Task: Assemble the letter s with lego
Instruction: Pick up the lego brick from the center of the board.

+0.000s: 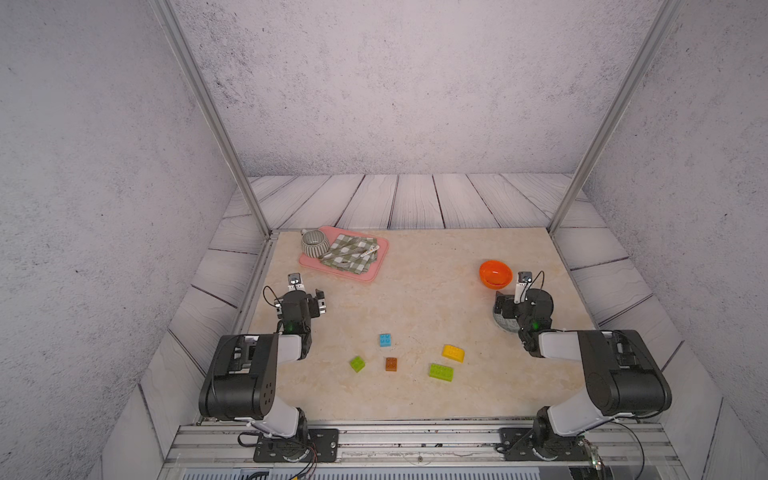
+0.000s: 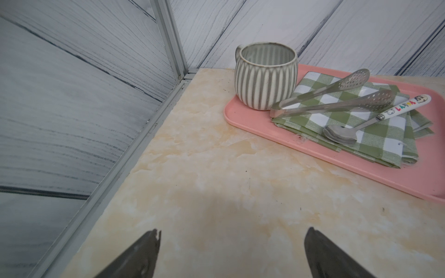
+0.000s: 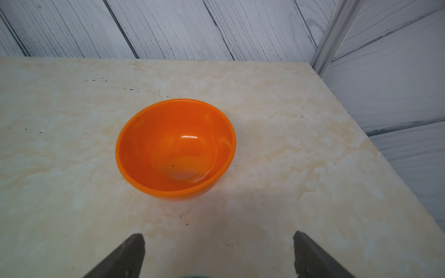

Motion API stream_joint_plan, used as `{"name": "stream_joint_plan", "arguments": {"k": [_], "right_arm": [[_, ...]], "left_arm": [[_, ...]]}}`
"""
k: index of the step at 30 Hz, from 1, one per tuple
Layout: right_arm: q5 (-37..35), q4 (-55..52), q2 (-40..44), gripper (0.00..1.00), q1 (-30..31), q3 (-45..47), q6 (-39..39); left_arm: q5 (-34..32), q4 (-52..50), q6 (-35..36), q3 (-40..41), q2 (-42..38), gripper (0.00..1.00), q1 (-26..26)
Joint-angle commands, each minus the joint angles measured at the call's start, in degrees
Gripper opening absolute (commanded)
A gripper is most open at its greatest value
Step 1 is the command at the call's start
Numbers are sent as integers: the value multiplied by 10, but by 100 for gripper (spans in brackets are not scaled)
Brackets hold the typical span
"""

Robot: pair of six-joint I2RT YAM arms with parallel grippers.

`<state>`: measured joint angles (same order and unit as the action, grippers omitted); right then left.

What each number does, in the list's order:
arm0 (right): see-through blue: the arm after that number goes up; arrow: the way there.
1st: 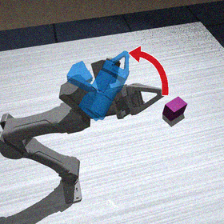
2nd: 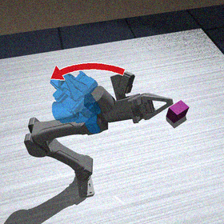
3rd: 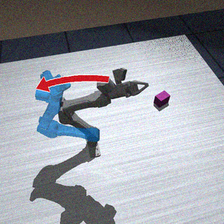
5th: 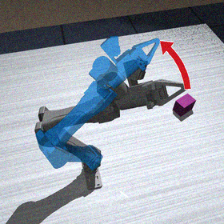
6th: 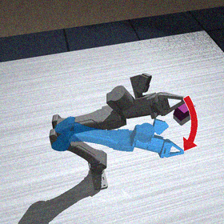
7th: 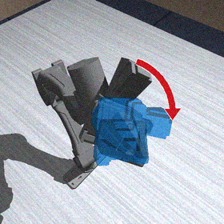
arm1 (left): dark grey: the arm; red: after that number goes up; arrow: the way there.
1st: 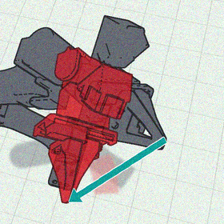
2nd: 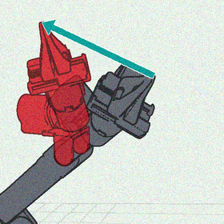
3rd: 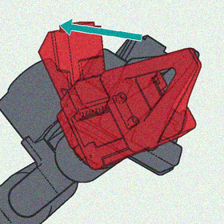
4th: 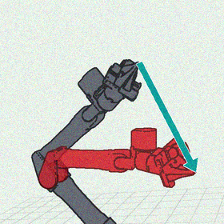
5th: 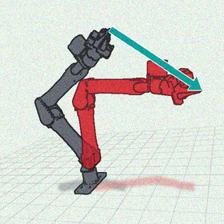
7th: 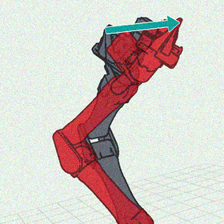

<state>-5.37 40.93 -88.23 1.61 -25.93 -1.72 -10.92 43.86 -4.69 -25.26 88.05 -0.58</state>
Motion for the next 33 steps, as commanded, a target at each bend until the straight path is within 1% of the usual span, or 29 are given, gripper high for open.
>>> {"name": "stream_joint_plan", "arguments": {"k": [1,2,3,4,5,7,8,9,10,11,12,13,14,15,17,20,23,24,26,28,31,33], "right_arm": [[-60,-100,81,99,4,-36,-17],[-101,-186,129,99,6,-72,-61],[-128,-238,167,99,6,-102,-102],[-111,-274,195,99,9,-130,-104],[-121,-330,215,99,26,-168,-99],[-209,-457,230,99,67,-256,-137],[-209,-551,230,99,77,-308,-172],[-215,-639,224,99,86,-354,-220],[-212,-735,216,99,99,-401,-287],[-177,-805,205,99,116,-435,-317],[-164,-859,196,99,143,-455,-347],[-157,-915,188,99,181,-474,-385],[-142,-949,184,99,220,-479,-420],[-133,-971,184,99,254,-476,-458],[-110,-1004,192,99,322,-450,-564],[-96,-1005,200,99,428,-403,-684],[-95,-1004,171,99,525,-392,-767],[-90,-1007,155,99,545,-394,-789],[-86,-1017,115,99,575,-402,-817],[-79,-1028,75,99,590,-412,-833],[-51,-1001,26,99,591,-403,-829],[-46,-974,5,99,590,-395,-828]], "left_arm": [[14,-114,9,-68,-43,99,6],[20,-230,11,-128,-71,99,6],[38,-306,23,-183,-91,97,6],[55,-347,41,-221,-105,93,7],[71,-389,54,-263,-121,85,6],[83,-454,49,-326,-151,56,6],[92,-485,32,-355,-163,49,6],[96,-522,15,-377,-174,48,5],[113,-568,5,-398,-184,48,4],[124,-612,-13,-414,-194,48,0],[129,-639,-22,-418,-205,48,-8],[122,-660,-34,-411,-220,48,-19],[114,-672,-50,-400,-237,50,-32],[112,-680,-62,-389,-251,51,-42],[109,-699,-87,-361,-276,52,-60],[93,-706,-94,-305,-302,53,-73],[54,-696,-98,-262,-319,54,-77],[41,-694,-98,-255,-318,56,-79],[21,-691,-102,-248,-312,57,-83],[19,-686,-110,-246,-304,61,-83],[22,-686,-121,-247,-290,62,-83],[28,-685,-124,-250,-287,62,-83]]}}
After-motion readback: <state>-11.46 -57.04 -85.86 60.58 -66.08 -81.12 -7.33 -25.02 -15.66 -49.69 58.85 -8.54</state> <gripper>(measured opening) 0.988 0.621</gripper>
